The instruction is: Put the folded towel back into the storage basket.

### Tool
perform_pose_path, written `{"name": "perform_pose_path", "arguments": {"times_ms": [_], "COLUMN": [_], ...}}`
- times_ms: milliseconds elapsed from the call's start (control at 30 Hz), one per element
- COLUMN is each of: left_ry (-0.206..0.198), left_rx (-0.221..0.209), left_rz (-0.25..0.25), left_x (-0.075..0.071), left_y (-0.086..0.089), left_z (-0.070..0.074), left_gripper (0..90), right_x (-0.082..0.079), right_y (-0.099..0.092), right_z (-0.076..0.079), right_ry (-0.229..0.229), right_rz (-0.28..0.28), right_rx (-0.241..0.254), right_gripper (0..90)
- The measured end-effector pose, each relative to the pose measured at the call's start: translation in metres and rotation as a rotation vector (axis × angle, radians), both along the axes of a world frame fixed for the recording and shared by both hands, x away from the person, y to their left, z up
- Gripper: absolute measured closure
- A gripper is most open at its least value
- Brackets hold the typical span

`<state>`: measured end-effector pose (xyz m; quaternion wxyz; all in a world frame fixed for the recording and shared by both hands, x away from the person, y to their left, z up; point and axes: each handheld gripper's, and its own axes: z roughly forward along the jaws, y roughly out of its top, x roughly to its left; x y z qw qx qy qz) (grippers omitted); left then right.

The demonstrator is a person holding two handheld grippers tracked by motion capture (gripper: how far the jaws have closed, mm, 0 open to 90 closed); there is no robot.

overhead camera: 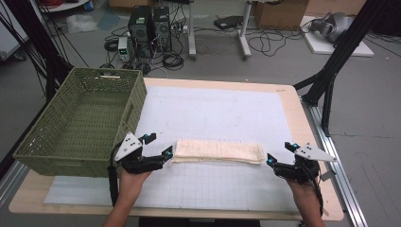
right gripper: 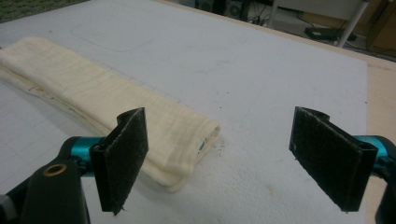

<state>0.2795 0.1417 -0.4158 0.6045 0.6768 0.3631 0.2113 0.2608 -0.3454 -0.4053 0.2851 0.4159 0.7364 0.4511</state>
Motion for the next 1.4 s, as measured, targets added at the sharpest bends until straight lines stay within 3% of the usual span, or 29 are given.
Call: {"name": "perform_pose_path", "arguments": {"times_ms": [300,600,1033,1400], "left_ry": [0.018,0.014,0.024,0.081], "left_rx": [-0.01,0.012,0.008,0.016], "left_rz": [0.001,-0.004,-0.02,-0.016], "left_x": [0.002,0.005,0.005,0.015], "left_y": [-0.002,-0.002,-0.008,-0.018], "left_z": [0.0,-0.001,-0.002,-0.005], "left_gripper": [18.1,18.2,17.8,17.1], "right_x": [0.002,-0.001,-0.003,-0.003], "right_y": [0.0,-0.004,0.001,-0.001], "right_z": [-0.003,-0.003,-0.002,-0.004], "right_ry": [-0.002,0.002,-0.006,0.002], "right_rz": [0.009,0.008,0.011,0.005], "right_rx": [0.003,0.039,0.006,0.004], "right_gripper": [18.3,18.3,18.6,18.6]}}
